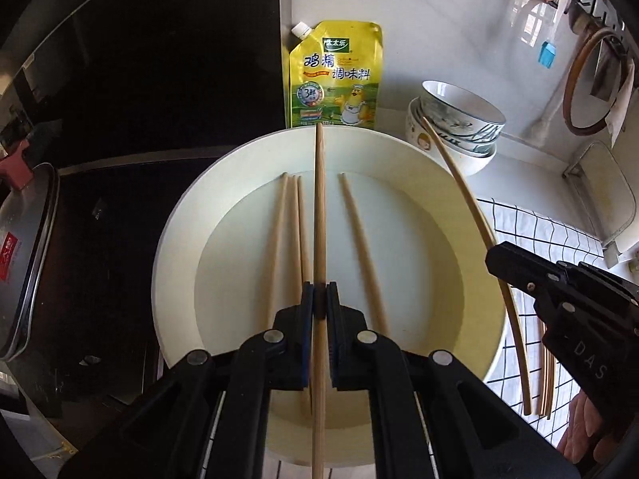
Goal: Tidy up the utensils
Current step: 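Lift the chopstick with the left tool and carry it into the basin, then open the left tool to release the chopstick in the basin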
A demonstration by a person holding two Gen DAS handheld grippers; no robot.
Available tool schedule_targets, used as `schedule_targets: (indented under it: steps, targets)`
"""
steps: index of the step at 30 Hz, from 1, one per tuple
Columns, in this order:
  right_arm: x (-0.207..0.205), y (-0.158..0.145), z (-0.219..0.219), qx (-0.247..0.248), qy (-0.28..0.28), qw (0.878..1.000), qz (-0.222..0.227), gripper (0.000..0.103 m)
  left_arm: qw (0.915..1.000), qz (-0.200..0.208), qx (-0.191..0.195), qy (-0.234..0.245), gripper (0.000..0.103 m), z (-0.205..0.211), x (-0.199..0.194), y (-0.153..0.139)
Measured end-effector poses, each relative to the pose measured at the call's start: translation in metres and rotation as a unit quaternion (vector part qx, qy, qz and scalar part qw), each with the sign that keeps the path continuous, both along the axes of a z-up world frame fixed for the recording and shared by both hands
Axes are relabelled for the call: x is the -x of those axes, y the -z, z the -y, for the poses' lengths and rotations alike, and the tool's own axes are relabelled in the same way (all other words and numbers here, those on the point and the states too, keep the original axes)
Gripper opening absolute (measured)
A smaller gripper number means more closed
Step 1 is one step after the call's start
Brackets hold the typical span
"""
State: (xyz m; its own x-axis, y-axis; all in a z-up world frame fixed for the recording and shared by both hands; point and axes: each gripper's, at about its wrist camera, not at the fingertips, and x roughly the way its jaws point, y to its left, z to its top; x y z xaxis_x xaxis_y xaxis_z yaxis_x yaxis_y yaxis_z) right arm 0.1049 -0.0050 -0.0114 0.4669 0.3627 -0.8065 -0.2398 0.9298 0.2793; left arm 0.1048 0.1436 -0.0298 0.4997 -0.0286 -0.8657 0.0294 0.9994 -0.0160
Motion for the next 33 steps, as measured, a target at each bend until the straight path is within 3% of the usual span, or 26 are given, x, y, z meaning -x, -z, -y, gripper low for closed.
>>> schedule_targets:
  steps: [7,13,19,20,21,22,23,24,33]
  targets:
    - [-0.027,0.022,-0.034,0.003,0.001,0.999,-0.038,0.006,0.9996,-0.028,-0.001,0.009,0.007,-0.020,-0.022,0.026]
    - [-0.037,0.042,-0.039,0.003,0.011,0.998,-0.069,0.006,0.9990,-0.042,0.002,0.017,0.007,-0.024,-0.031,0.039]
    - [-0.039,0.044,-0.036,0.007,0.021,0.997,-0.073,0.006,0.9988,-0.044,0.008,0.018,0.008,-0.025,-0.034,0.040]
    - [-0.039,0.044,-0.036,0.009,0.021,0.997,-0.072,0.006,0.9989,-0.043,0.009,0.017,0.014,-0.025,-0.033,0.039]
    - [-0.037,0.043,-0.034,0.010,0.021,0.997,-0.071,0.007,0.9990,-0.041,0.010,0.016,0.026,-0.025,-0.033,0.038]
    - [-0.036,0.042,-0.033,0.010,0.023,0.997,-0.071,0.015,0.9991,-0.038,0.009,0.014,0.034,-0.026,-0.032,0.036]
    - [-0.036,0.041,-0.031,0.010,0.027,0.997,-0.069,0.023,0.9994,-0.032,0.009,0.010,0.051,-0.027,-0.031,0.034]
    - [-0.033,0.040,-0.029,0.009,0.030,0.997,-0.066,0.023,0.9996,-0.026,0.008,0.007,0.055,-0.028,-0.029,0.031]
    - [-0.010,0.030,-0.017,0.011,0.042,0.998,-0.053,0.026,0.9997,-0.021,0.011,-0.002,0.055,-0.035,-0.012,0.016]
